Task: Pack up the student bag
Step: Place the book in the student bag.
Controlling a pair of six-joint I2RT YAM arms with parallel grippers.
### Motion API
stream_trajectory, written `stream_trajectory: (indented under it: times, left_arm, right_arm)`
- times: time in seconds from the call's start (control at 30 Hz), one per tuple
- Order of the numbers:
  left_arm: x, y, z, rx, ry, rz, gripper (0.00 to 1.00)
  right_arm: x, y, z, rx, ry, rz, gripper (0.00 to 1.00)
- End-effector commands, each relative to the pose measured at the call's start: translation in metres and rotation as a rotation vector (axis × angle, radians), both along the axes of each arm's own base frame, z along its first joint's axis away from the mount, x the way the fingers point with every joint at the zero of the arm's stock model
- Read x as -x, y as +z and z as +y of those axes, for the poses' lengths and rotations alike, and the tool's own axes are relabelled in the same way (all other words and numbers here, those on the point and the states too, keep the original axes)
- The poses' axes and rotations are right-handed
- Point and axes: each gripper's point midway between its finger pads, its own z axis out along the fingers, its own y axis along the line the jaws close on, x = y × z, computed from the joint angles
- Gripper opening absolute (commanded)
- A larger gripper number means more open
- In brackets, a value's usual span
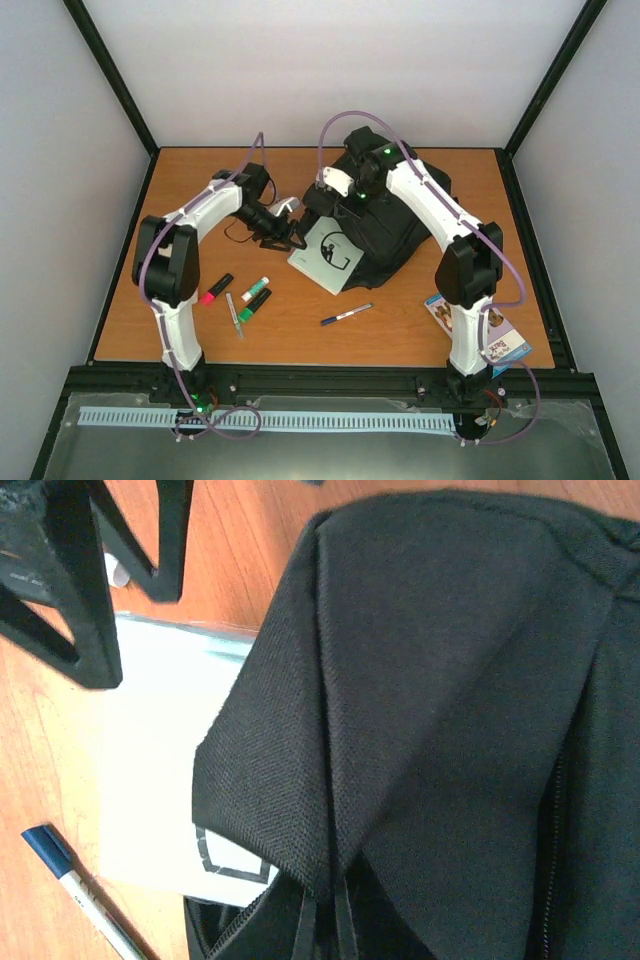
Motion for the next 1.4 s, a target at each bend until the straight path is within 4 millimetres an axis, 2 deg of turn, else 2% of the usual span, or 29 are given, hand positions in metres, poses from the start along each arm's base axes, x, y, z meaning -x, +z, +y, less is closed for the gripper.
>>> stream_trajectory:
  times: [0.0, 0.13, 0.23, 0.37, 0.5, 0.6, 0.73, 1.0, 1.2, 1.37]
  left_arm:
    - [-0.024, -0.003, 0.020, -0.155, 0.079, -0.191, 0.69]
    - [-0.029, 0.012, 0.028, -0.167, 0.064, -0.371, 0.66]
    - [-0.025, 0.023, 0.033, -0.148, 0.026, -0.528, 0.64]
    - [-0.004, 0.038, 0.036, -0.092, -0.107, -0.760, 0.63]
    - [0.030, 0.052, 0.035, -0.037, -0.349, -0.984, 0.57]
    - [0.046, 0.049, 0.032, -0.063, -0.515, -1.078, 0.57]
    - [0.057, 0.043, 0.027, -0.061, -0.657, -1.156, 0.58]
    - [0.083, 0.028, -0.004, -0.016, -0.905, -1.238, 0.59]
    - [0.078, 0.010, -0.024, -0.022, -1.002, -1.303, 0.58]
    - [0.072, -0.005, -0.030, -0.022, -1.130, -1.318, 0.58]
  right_arm:
    - [0.005, 0.040, 0.002, -0.071, 0.017, -0.061, 0.03]
    - [0.008, 0.046, 0.002, -0.084, 0.019, -0.064, 0.03]
    - [0.010, 0.052, 0.002, -0.091, 0.035, -0.078, 0.03]
    - [0.013, 0.057, -0.001, -0.083, 0.057, -0.094, 0.03]
    - [0.018, 0.061, 0.000, -0.097, 0.069, -0.089, 0.03]
    - [0.021, 0.063, 0.001, -0.110, 0.066, -0.077, 0.03]
    - [0.023, 0.064, 0.001, -0.117, 0.070, -0.072, 0.03]
    - [0.022, 0.075, 0.005, -0.143, 0.075, -0.089, 0.03]
    - [0.026, 0.078, 0.004, -0.152, 0.083, -0.086, 0.03]
    - [0.027, 0.078, 0.006, -0.162, 0.093, -0.076, 0.03]
